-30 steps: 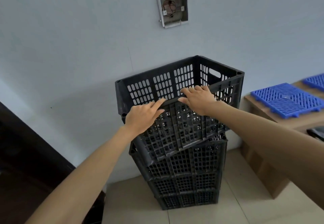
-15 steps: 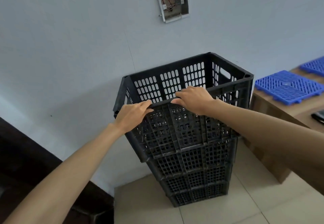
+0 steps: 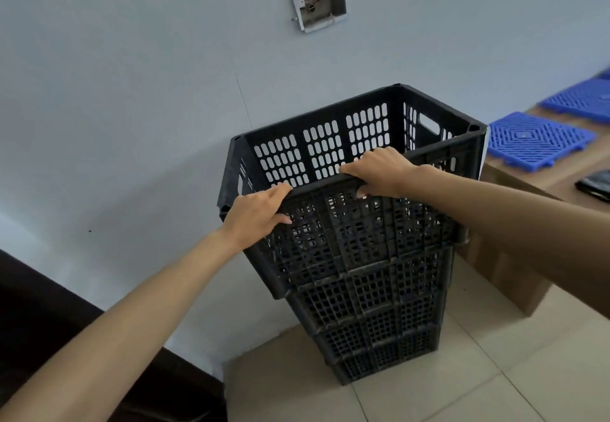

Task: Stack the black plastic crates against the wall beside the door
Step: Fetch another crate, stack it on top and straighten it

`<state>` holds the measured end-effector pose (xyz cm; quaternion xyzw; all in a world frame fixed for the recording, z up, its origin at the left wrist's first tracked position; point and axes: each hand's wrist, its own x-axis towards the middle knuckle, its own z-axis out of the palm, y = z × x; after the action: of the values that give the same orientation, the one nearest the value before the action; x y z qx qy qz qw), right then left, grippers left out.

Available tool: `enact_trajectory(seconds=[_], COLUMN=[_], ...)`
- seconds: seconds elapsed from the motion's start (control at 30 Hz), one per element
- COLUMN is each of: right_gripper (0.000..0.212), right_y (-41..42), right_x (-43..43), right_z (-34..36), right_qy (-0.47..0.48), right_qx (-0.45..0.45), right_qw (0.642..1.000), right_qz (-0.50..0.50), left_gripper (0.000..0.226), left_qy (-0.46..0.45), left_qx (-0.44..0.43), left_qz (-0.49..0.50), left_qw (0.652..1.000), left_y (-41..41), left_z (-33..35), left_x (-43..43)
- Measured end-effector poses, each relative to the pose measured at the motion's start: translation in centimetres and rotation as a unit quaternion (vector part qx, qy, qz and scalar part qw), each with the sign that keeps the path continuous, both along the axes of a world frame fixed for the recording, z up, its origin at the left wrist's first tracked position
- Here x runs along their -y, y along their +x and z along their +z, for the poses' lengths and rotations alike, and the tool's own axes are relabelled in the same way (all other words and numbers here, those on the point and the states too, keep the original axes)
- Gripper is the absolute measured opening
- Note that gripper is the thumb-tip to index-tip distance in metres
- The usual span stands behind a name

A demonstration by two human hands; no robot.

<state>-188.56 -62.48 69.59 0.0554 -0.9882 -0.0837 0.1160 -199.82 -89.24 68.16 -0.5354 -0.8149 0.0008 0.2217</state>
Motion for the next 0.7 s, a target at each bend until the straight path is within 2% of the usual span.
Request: enact_trajectory(seconds=[0.1, 0.23, 0.37, 0.47, 0.7], right_gripper=[0.019, 0.008, 0.014, 0.007, 0.006], right_y=[0.4, 0.8, 1.7, 2.4, 1.8], right_x=[0.3, 1.0, 1.2, 1.2, 1.7], right_z=[-0.5, -0.3, -0.6, -1.2, -0.8], right_qy=[-0.014, -0.025, -0.027, -0.025, -0.039], right_qx=[-0.013, -0.022, -0.036, -0.053, -0.059], right_qw=[1.000, 0.999, 0.998, 0.998, 0.996], right_qz=[-0.011, -0.029, -0.032, -0.037, -0.058], left_gripper=[0.050, 0.048, 0.050, 0.050, 0.049], left_qy=[0.048, 0.076, 0.092, 0.093, 0.069], left_qx=[-0.053, -0.063, -0.090, -0.106, -0.088], left_qz=[-0.004, -0.005, -0.013, -0.022, -0.027], left_qw=[0.997, 0.995, 0.992, 0.990, 0.993], left_y=[0.5, 1.1, 1.8, 1.9, 0.5], left_z=[-0.7, -1.0, -1.5, -1.7, -0.9], left_x=[0.2, 0.3, 0.4, 0.7, 0.3])
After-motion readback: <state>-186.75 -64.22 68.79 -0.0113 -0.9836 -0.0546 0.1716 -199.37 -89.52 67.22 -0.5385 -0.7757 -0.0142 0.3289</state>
